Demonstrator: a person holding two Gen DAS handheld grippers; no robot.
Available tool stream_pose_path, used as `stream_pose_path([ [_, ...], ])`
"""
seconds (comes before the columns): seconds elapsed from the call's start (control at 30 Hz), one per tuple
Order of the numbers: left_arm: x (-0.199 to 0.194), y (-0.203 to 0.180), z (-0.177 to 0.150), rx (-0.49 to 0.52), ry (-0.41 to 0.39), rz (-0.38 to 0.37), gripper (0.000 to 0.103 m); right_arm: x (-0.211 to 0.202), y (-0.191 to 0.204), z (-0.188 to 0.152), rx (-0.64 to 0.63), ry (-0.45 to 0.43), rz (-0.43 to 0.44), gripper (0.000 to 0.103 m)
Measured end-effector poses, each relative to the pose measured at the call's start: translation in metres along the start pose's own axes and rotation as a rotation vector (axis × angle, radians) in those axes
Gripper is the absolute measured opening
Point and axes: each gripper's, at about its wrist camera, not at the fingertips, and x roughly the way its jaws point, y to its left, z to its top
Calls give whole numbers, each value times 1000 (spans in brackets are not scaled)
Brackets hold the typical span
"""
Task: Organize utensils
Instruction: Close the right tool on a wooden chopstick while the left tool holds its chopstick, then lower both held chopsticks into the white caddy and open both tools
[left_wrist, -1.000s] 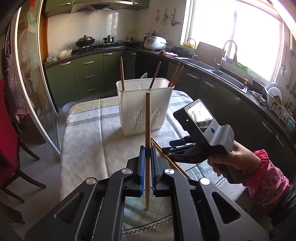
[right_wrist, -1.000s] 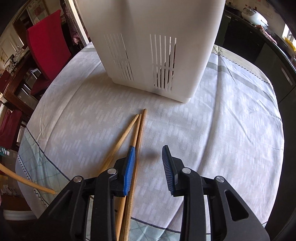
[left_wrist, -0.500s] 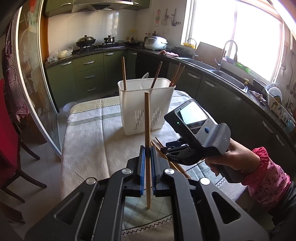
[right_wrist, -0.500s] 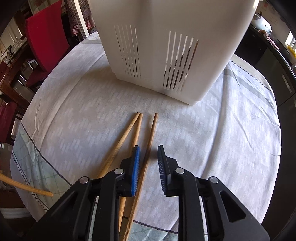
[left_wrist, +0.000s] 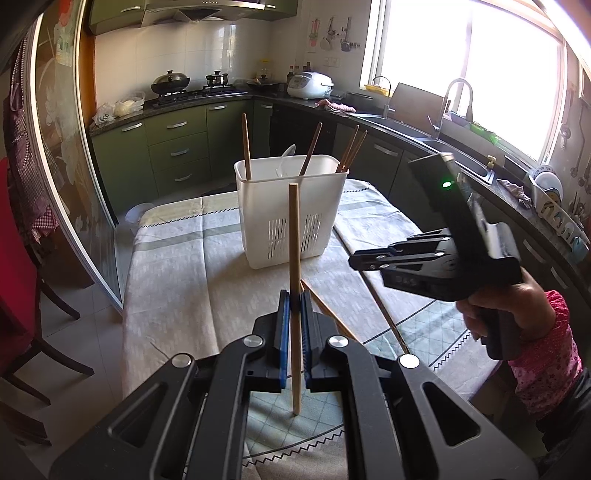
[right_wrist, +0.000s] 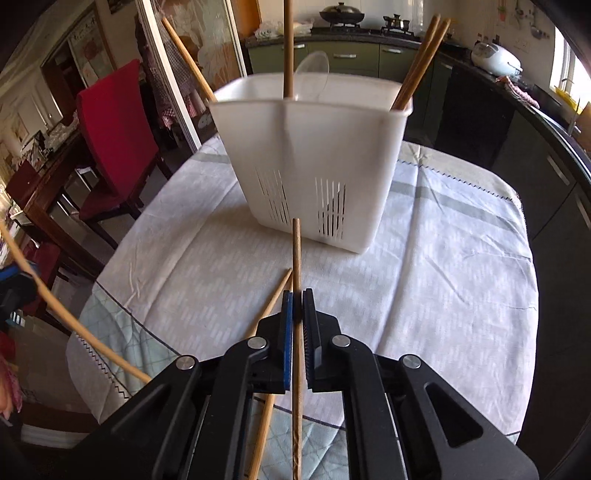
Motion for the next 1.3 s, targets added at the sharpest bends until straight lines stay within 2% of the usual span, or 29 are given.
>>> stream_pose_path([
  [0.17, -1, 0, 0, 6, -5, 6, 6, -69, -1, -22, 3, -135, 25, 6],
  [0.3, -4, 0, 1, 9, -9, 14, 6, -104, -5, -41, 2, -185, 30, 6],
  [0.5, -9, -4, 2, 18, -15, 25, 6, -135, -9, -56, 8, -226, 36, 6],
  [0.97, -17, -15, 20, 38, -39, 12, 6, -143, -14, -65, 18, -252, 45, 6],
  [1.1, -28, -16, 45, 42, -87, 9, 6, -144, -18, -68, 23, -249, 45, 6],
  [1.3, -43, -21, 104, 53, -179, 25, 6, -146, -27, -75, 42, -246, 49, 6],
])
